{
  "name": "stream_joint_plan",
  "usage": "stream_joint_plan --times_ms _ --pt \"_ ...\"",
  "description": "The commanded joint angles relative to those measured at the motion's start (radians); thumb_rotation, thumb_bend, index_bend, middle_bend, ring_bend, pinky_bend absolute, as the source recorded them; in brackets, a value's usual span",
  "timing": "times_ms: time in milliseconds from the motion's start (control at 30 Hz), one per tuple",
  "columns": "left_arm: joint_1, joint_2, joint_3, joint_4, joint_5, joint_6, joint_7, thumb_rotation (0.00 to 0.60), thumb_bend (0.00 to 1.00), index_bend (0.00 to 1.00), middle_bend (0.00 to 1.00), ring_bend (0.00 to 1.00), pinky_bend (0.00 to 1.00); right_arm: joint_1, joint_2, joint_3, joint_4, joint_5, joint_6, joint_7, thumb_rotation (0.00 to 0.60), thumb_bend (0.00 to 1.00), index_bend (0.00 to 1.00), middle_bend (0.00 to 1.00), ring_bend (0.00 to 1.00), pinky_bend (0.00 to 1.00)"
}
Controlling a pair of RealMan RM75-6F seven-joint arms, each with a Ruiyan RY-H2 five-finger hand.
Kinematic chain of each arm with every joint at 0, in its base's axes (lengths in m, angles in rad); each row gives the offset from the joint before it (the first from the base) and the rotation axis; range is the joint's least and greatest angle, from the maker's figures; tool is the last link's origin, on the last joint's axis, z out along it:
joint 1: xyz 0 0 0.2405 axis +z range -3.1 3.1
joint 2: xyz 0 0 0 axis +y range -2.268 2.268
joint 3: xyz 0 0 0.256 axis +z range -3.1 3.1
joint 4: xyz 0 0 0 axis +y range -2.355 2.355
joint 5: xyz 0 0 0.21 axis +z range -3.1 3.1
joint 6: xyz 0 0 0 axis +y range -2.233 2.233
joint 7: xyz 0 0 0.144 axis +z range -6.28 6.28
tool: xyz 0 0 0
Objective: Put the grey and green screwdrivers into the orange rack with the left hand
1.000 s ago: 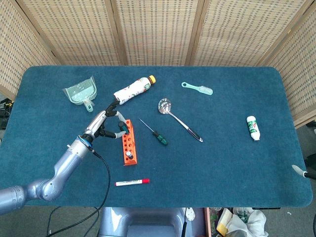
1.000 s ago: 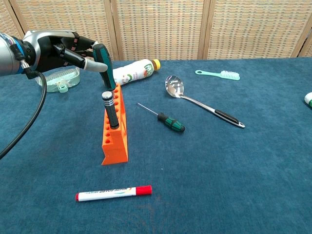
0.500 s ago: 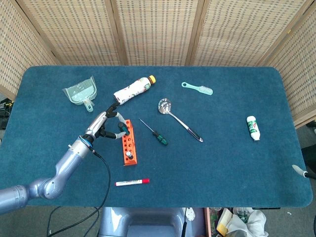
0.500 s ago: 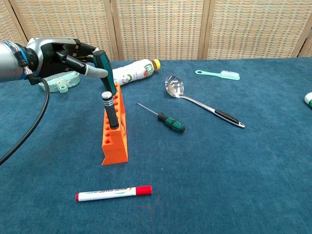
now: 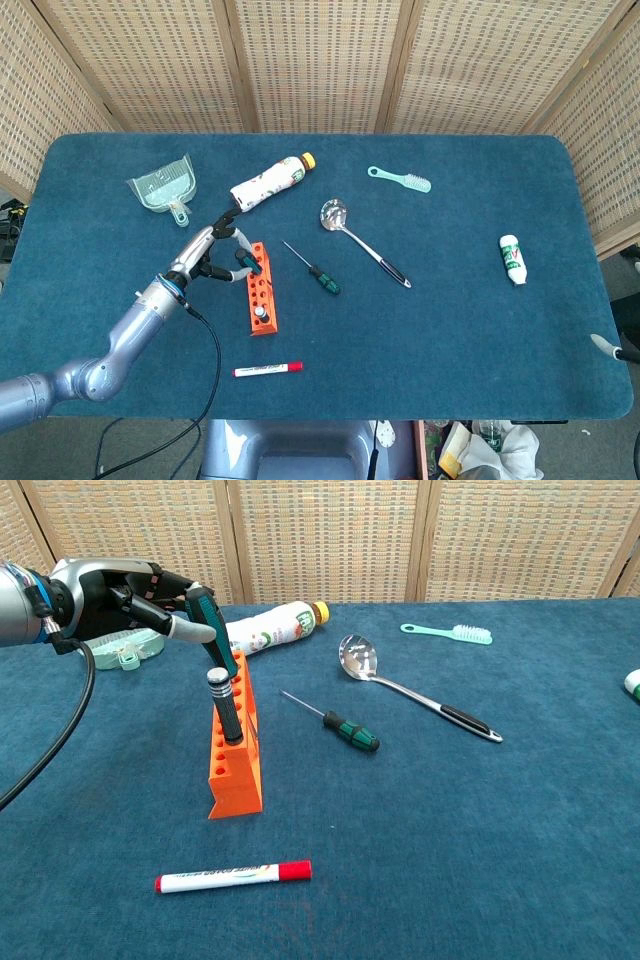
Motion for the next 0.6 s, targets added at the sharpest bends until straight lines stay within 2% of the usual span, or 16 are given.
stream_joint_plan --times_ms 33,167,333,400,467,533,600 --pt "0.0 0.005 0.0 0.0 0.001 -0.01 -0.004 0.6 0.28 0.4 0.0 0.0 0.0 0.0 0.0 0.0 0.0 -0.001 0.001 0.002 0.6 0.0 0.02 0.0 0.0 0.0" --pt "0.006 0.016 -0.005 -0.005 0.013 -0.021 -0.018 0.6 0.2 0.35 0.0 0.0 0.0 -0.001 0.0 0.0 0.0 -0.002 0.002 0.001 0.6 0.0 0.02 0.0 0.0 0.0" --pt "0.022 0.036 -0.013 -0.017 0.041 -0.02 -0.044 0.6 0.14 0.31 0.0 0.0 0.0 -0.001 0.001 0.0 -0.001 -0.002 0.002 0.0 0.6 0.0 0.02 0.0 0.0 0.0" --pt "0.033 0.049 -0.017 -0.025 0.057 -0.017 -0.058 0.6 0.1 0.25 0.0 0.0 0.0 0.0 0.001 -0.001 -0.002 -0.002 0.001 0.0 0.6 0.0 0.02 0.0 0.0 0.0" --pt "0.044 0.062 -0.022 -0.034 0.073 -0.012 -0.075 0.6 0.03 0.09 0.0 0.0 0.0 0.0 0.001 -0.001 -0.002 -0.003 0.002 0.0 0.6 0.0 0.02 0.0 0.0 0.0" --pt "0.062 0.083 -0.029 -0.047 0.099 -0.003 -0.098 0.6 0.0 0.01 0.0 0.0 0.0 -0.001 0.001 -0.001 -0.003 -0.004 0.004 -0.001 0.6 0.0 0.02 0.0 0.0 0.0" --pt "0.088 0.111 -0.036 -0.061 0.137 0.02 -0.124 0.6 0.0 0.0 0.0 0.0 0.0 -0.002 0.001 -0.002 -0.004 -0.006 0.006 -0.001 0.6 0.0 0.02 0.0 0.0 0.0"
